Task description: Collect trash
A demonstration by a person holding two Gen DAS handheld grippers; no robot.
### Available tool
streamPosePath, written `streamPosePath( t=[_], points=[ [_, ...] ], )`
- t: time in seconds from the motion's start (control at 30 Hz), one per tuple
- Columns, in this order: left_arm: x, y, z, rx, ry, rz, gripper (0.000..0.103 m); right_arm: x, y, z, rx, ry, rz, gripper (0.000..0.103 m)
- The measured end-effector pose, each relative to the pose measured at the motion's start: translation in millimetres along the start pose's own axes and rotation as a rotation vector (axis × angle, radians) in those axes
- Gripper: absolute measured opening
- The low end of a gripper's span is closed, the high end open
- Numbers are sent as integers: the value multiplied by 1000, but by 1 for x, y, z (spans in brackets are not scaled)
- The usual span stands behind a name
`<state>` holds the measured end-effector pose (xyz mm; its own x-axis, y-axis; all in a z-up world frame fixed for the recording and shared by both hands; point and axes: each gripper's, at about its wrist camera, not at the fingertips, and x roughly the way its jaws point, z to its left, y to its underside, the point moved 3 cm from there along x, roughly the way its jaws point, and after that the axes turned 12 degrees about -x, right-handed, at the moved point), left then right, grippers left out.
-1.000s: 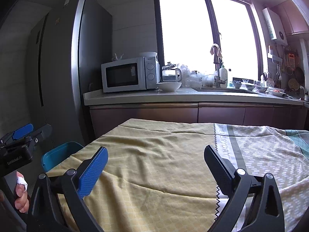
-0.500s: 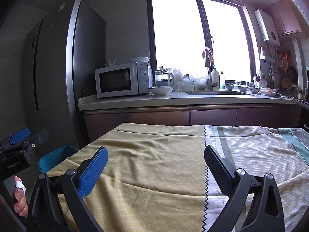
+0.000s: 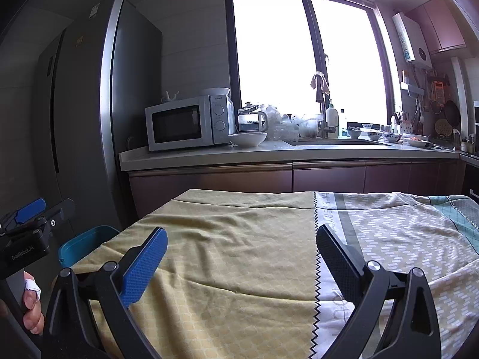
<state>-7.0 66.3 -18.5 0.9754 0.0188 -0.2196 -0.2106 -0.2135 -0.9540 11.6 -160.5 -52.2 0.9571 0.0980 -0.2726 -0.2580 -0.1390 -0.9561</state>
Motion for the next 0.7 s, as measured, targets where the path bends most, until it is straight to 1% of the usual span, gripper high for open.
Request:
streamPosePath(
  t=[0.7],
  points=[
    [-1,1,-3,9,-6,-8,98,0,0,-4,5,2,-2,96]
  ],
)
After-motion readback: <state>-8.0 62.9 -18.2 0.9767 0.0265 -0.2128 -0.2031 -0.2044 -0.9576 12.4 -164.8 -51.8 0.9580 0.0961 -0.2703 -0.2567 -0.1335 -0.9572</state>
